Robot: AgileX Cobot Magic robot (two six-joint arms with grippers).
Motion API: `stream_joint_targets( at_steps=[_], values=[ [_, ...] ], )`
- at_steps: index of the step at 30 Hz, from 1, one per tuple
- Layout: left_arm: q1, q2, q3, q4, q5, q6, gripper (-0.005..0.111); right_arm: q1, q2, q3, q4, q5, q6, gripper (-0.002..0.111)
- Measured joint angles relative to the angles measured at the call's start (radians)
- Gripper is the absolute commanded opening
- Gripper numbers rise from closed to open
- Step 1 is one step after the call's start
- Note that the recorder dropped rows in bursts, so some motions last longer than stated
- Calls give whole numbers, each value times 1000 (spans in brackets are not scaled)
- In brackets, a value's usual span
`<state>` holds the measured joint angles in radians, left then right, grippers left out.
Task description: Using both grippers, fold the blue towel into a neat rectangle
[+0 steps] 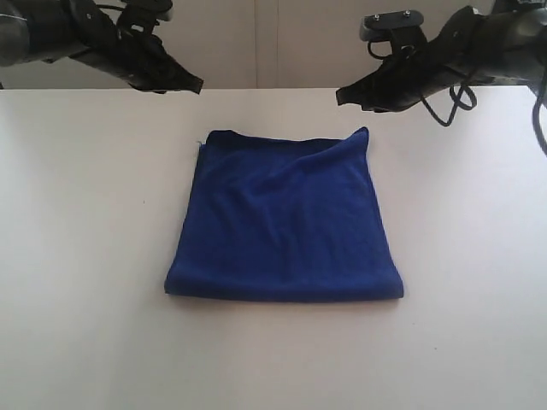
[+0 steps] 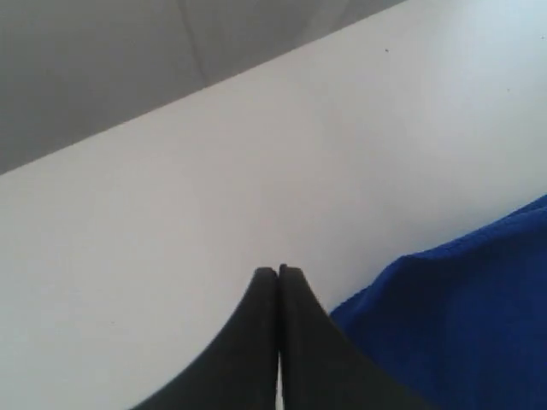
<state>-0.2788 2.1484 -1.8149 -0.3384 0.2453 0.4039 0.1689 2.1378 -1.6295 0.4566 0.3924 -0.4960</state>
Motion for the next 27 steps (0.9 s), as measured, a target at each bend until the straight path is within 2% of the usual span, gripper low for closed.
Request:
stream_joint_targets(
  at_steps=[3,9,18,27],
  values=[
    [32,84,-85,-84,105,0,0,-15,49,-31,0,-3,21,0],
    [35,164,-113,-145,135,9,0,-40,97,-36,0,-11,27,0],
    [34,220,-156,-507,170,300,0,-44,135,-36,0,13,32,0],
    [34,265,-159,-576,130,356,0,-44,135,-36,-6,155,30,0]
  ],
)
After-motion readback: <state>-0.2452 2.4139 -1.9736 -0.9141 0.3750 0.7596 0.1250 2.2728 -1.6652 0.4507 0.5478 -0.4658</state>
